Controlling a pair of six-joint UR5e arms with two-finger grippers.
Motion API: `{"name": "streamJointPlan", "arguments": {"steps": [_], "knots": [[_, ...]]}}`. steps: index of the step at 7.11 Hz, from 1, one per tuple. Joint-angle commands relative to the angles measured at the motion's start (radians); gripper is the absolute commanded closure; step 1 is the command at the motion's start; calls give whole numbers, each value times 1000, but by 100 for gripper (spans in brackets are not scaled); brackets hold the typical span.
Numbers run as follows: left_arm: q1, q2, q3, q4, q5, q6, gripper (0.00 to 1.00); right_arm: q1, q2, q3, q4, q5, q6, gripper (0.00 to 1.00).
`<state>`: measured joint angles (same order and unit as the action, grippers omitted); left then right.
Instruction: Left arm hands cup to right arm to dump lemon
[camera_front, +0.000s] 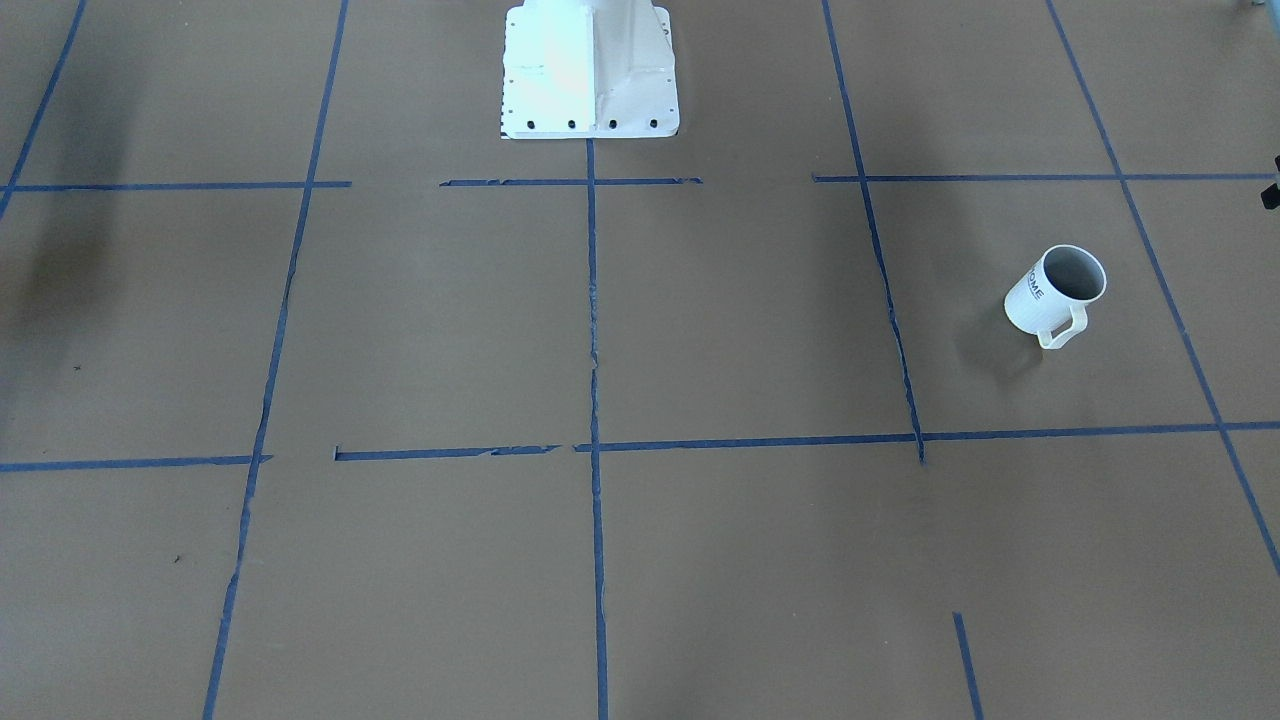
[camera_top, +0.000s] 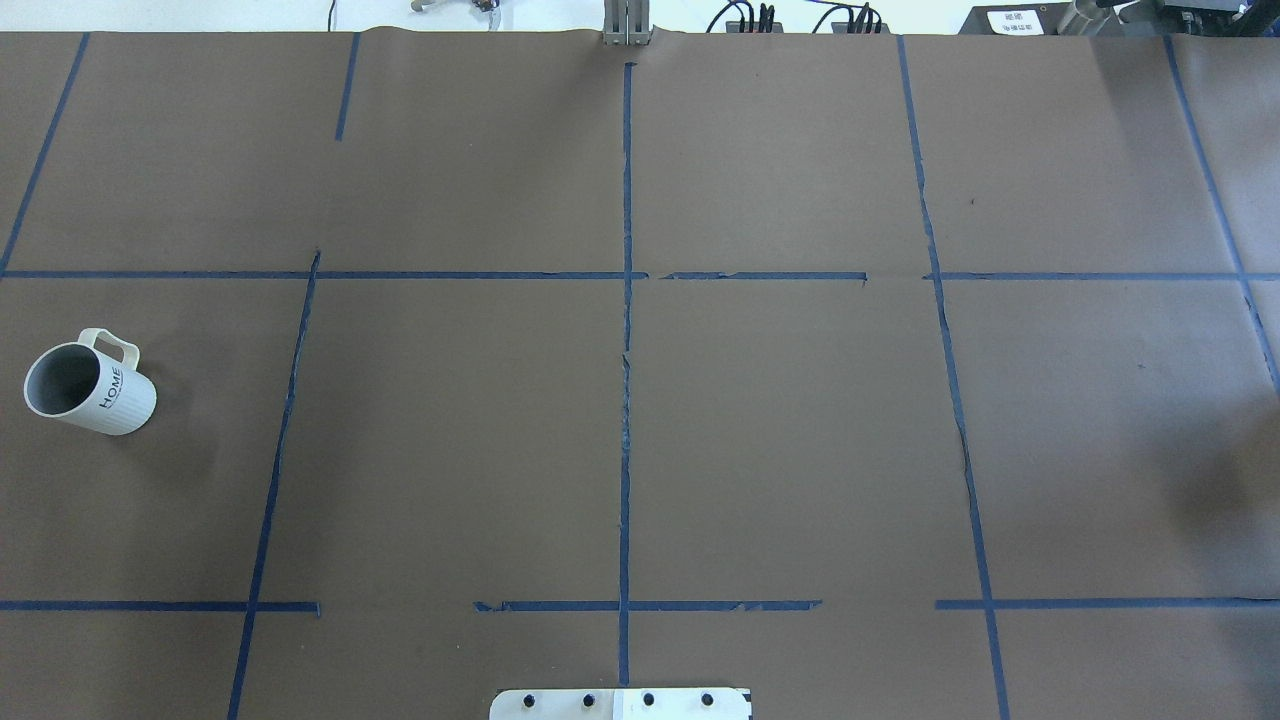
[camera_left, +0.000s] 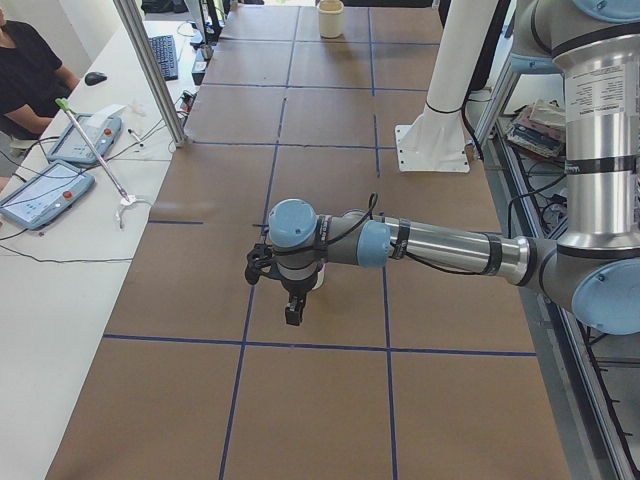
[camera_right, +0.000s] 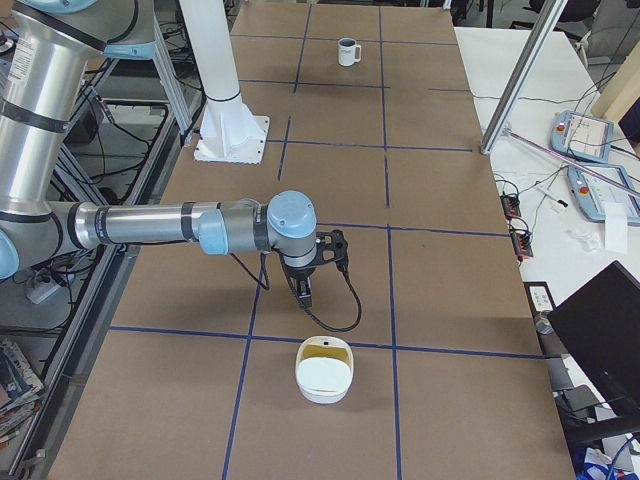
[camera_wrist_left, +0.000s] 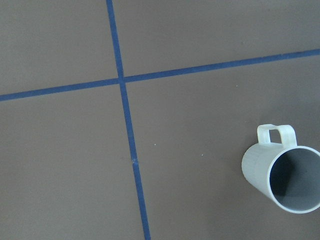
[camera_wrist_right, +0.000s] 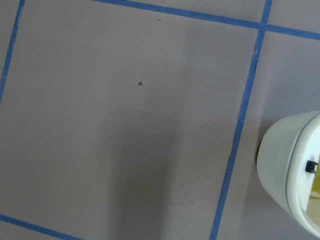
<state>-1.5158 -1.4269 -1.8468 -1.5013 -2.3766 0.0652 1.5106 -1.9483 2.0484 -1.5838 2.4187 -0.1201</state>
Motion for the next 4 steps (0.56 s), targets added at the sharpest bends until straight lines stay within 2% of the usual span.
{"name": "streamJointPlan", "arguments": {"steps": [1, 2, 4], "knots": [[-4, 6, 1, 0, -57, -98, 0, 37, -3, 21, -93, -39, -105, 0], [-4, 40, 0, -20, -58, -97, 0, 39, 3, 30, -90, -74, -107, 0], [-3, 43, 6, -97, -52, -99, 0, 39, -3, 16, -82, -79, -105, 0]]}}
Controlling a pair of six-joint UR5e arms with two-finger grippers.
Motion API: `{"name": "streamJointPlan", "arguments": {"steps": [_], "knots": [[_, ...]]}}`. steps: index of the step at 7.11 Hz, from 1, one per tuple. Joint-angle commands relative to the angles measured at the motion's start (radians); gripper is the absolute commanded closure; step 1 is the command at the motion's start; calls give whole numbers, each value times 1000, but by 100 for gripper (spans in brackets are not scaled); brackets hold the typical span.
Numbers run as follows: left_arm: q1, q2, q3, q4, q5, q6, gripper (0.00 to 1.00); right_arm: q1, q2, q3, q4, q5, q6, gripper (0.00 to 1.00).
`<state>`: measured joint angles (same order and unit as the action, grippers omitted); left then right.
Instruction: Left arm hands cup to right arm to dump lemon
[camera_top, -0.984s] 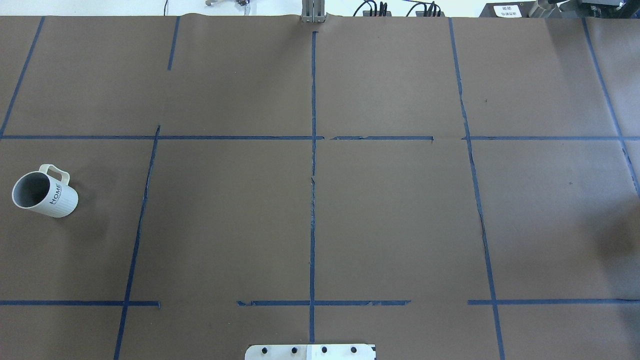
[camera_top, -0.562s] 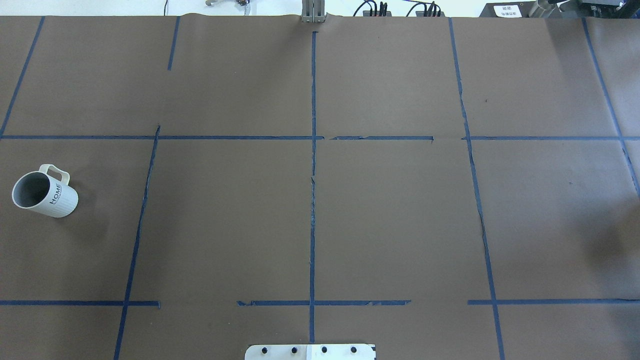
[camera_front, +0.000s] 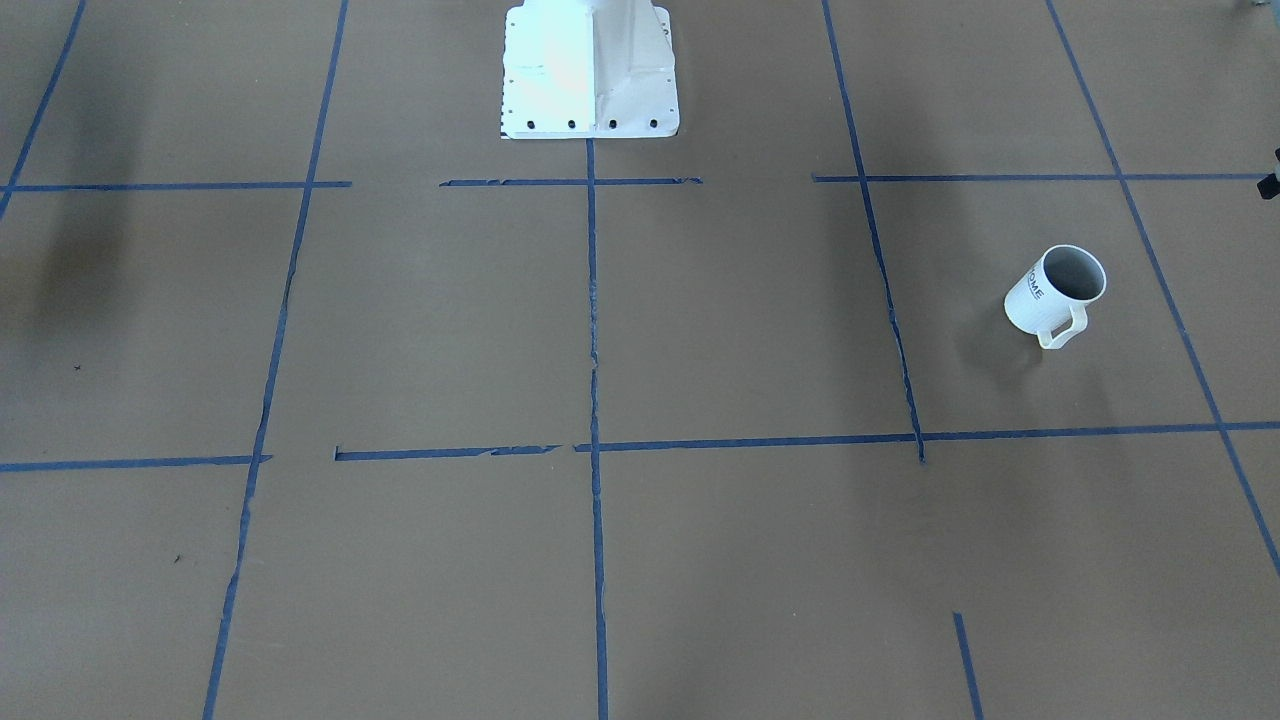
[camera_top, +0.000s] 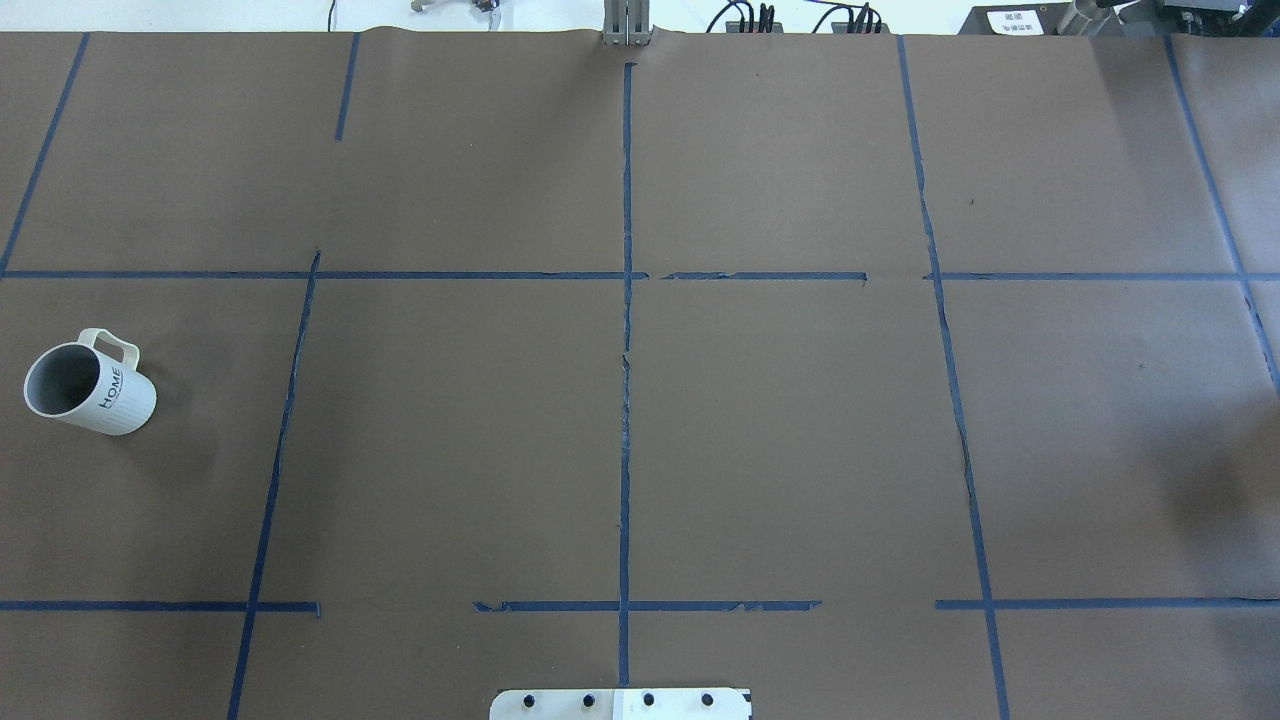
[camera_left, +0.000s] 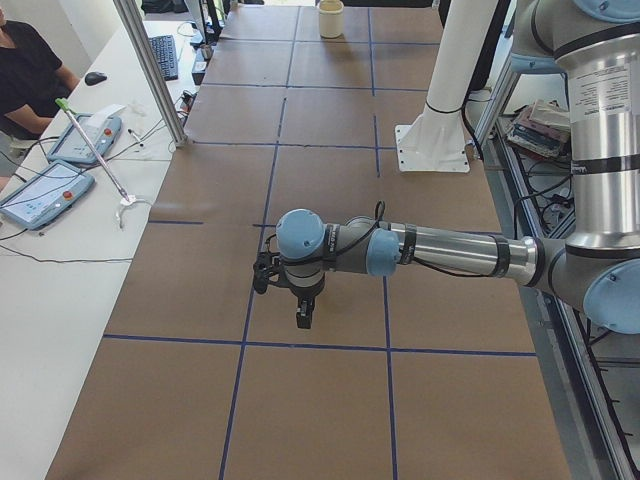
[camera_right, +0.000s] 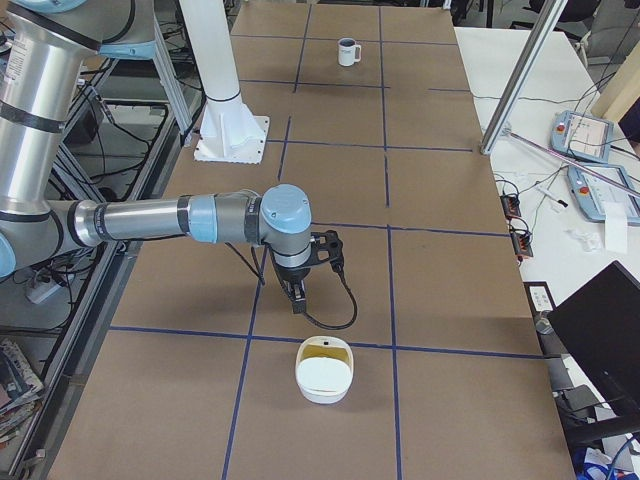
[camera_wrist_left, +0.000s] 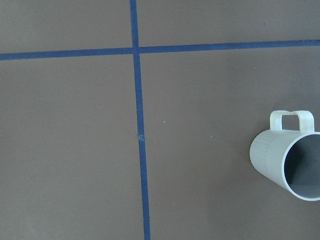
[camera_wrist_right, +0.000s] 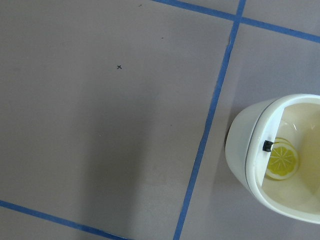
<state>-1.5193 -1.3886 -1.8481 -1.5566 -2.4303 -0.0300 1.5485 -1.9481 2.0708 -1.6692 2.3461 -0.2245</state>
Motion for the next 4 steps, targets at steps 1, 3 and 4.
{"name": "streamJointPlan", "arguments": {"steps": [1, 3, 4], "knots": [[1, 5, 0, -45, 2, -5, 0, 1, -2, -3, 5, -5, -3, 0], [1, 5, -14, -49, -12, -2, 0, 1, -3, -6, 3, -5, -3, 0], [-1, 9, -40, -54, -22, -5, 0, 1, -3, -11, 3, -5, -3, 0]]}}
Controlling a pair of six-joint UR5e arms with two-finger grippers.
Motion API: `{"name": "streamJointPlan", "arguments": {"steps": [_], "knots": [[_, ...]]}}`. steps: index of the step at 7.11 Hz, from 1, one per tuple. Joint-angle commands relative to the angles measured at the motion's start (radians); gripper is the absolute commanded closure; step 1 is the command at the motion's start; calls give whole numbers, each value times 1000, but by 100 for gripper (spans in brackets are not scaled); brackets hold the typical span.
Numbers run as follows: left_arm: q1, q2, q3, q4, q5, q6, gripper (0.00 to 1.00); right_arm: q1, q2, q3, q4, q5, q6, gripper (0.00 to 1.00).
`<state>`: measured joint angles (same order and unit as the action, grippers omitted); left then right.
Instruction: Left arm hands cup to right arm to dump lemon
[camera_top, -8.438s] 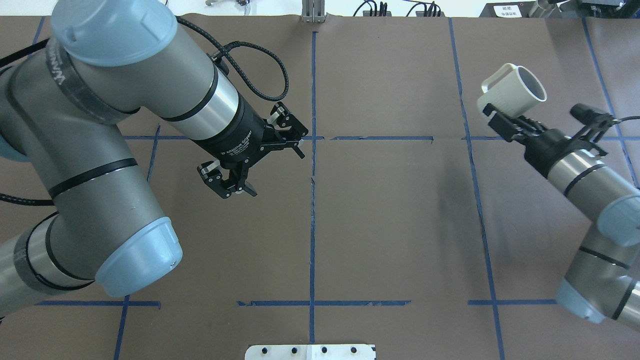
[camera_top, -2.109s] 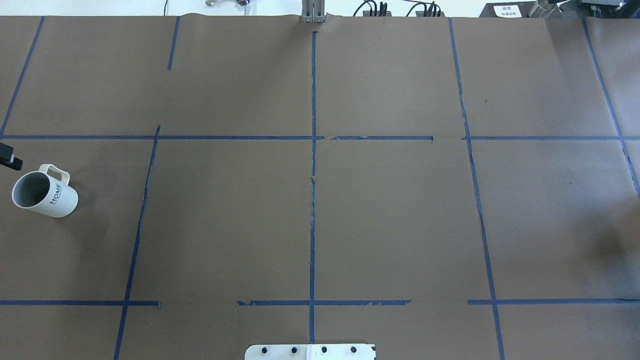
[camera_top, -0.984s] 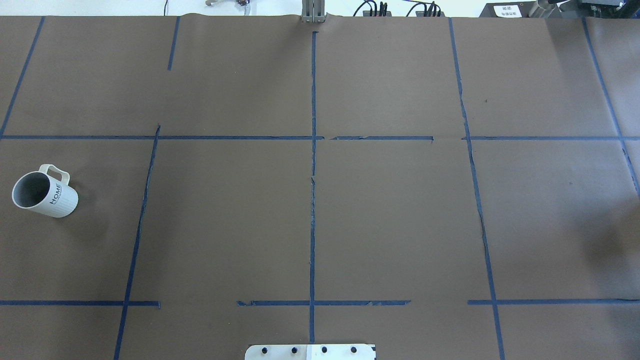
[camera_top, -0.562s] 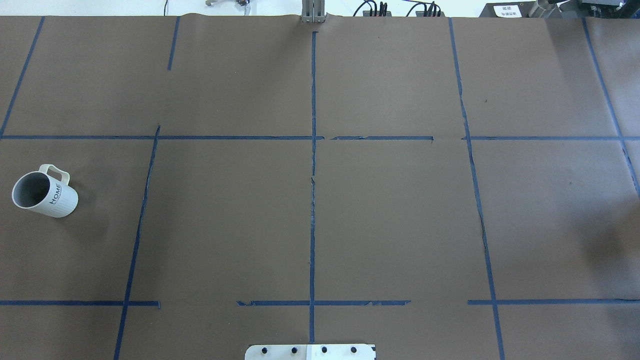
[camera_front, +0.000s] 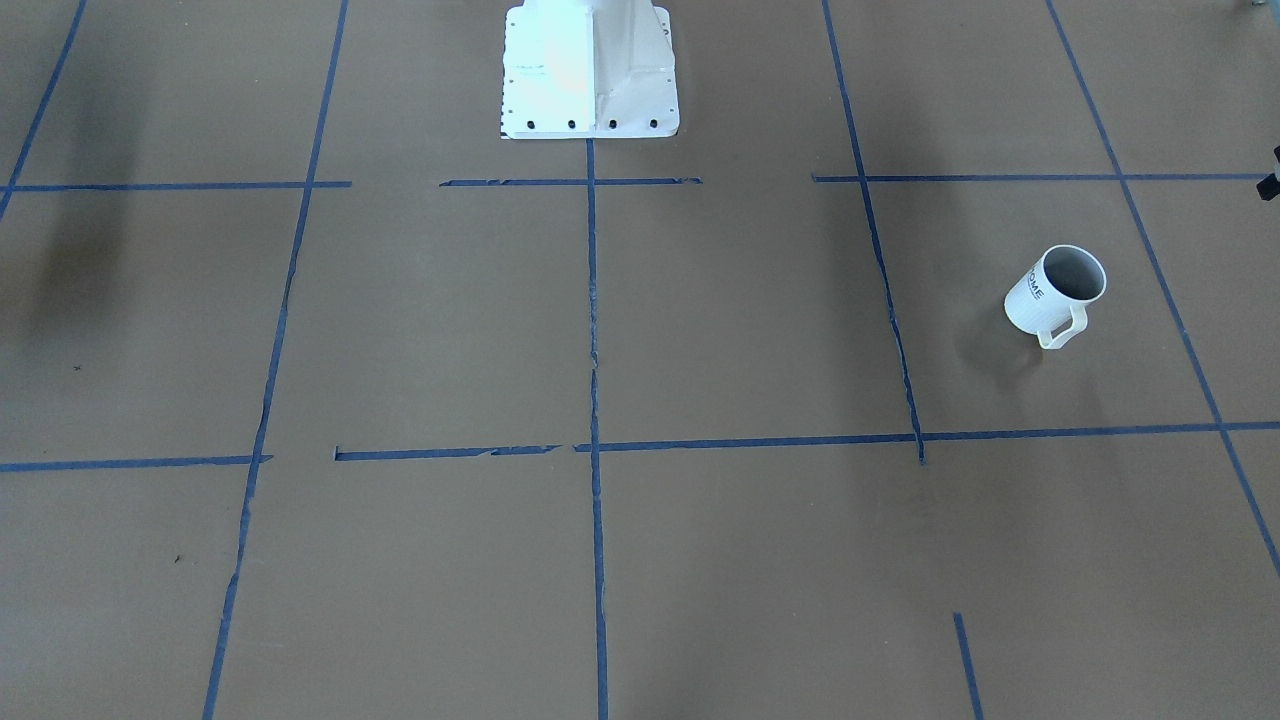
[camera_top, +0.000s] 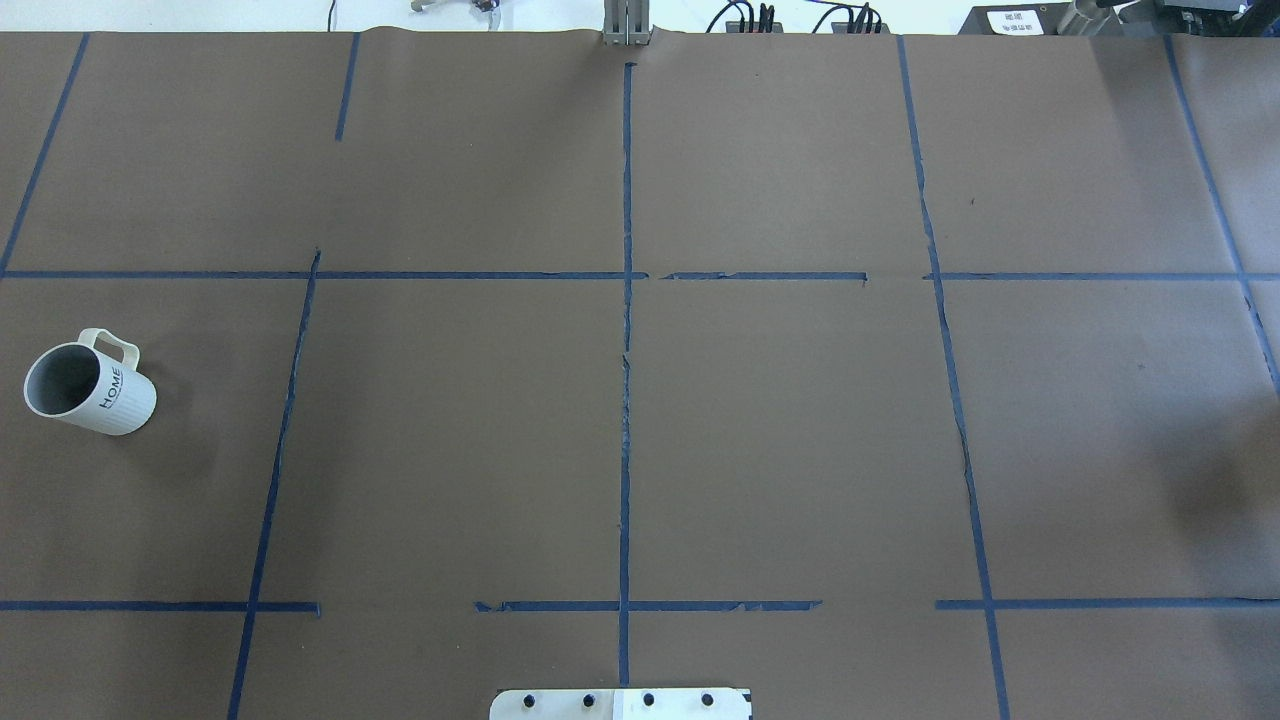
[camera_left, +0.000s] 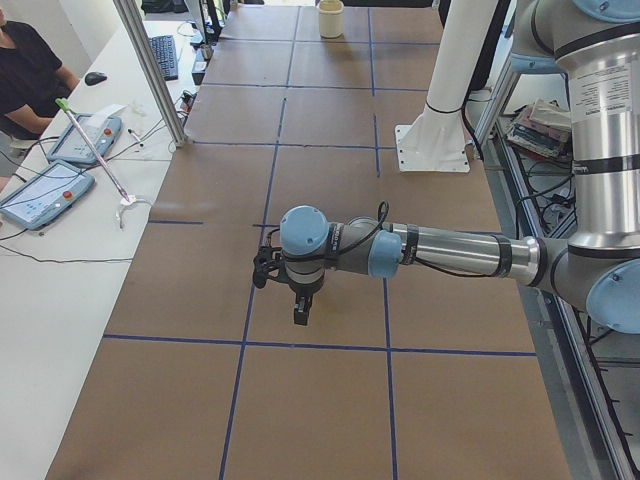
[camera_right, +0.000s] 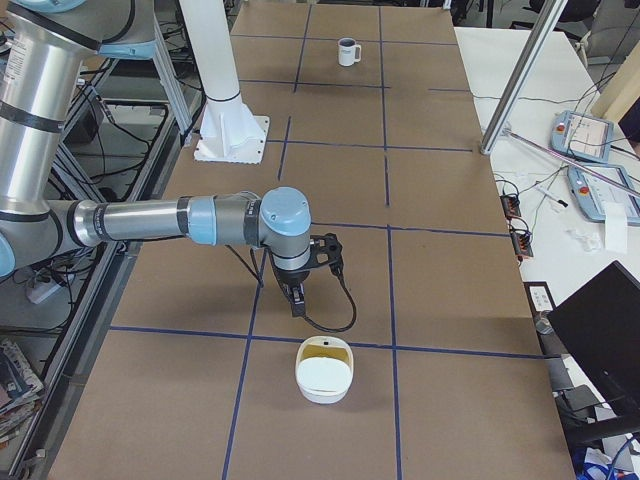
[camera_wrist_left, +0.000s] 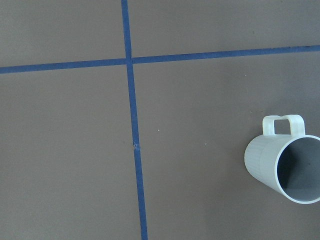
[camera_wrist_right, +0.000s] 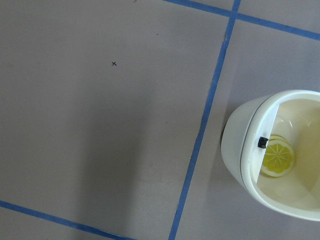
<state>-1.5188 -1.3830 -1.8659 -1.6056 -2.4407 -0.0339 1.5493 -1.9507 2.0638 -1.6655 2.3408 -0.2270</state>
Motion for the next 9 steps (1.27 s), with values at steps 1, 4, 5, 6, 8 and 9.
{"name": "streamJointPlan", "arguments": {"steps": [1, 4, 5, 6, 8, 9], "knots": [[-1, 25, -60, -1, -11, -4, 0, 0, -1, -14, 0, 0, 0, 0], [2, 48, -47, 3, -1, 0, 0, 0, 1, -19, 3, 3, -2, 0], [2, 48, -47, -4, -3, 2, 0, 0, 1, -22, 33, 2, 0, 0], [2, 47, -49, 6, -10, -3, 0, 0, 1, -22, 44, 0, 1, 0], [0, 51, -58, 7, -15, 0, 0, 0, -1, -21, 44, 6, 1, 0], [0, 59, -62, 6, -15, 2, 0, 0, -1, -21, 44, 8, 0, 0]]}}
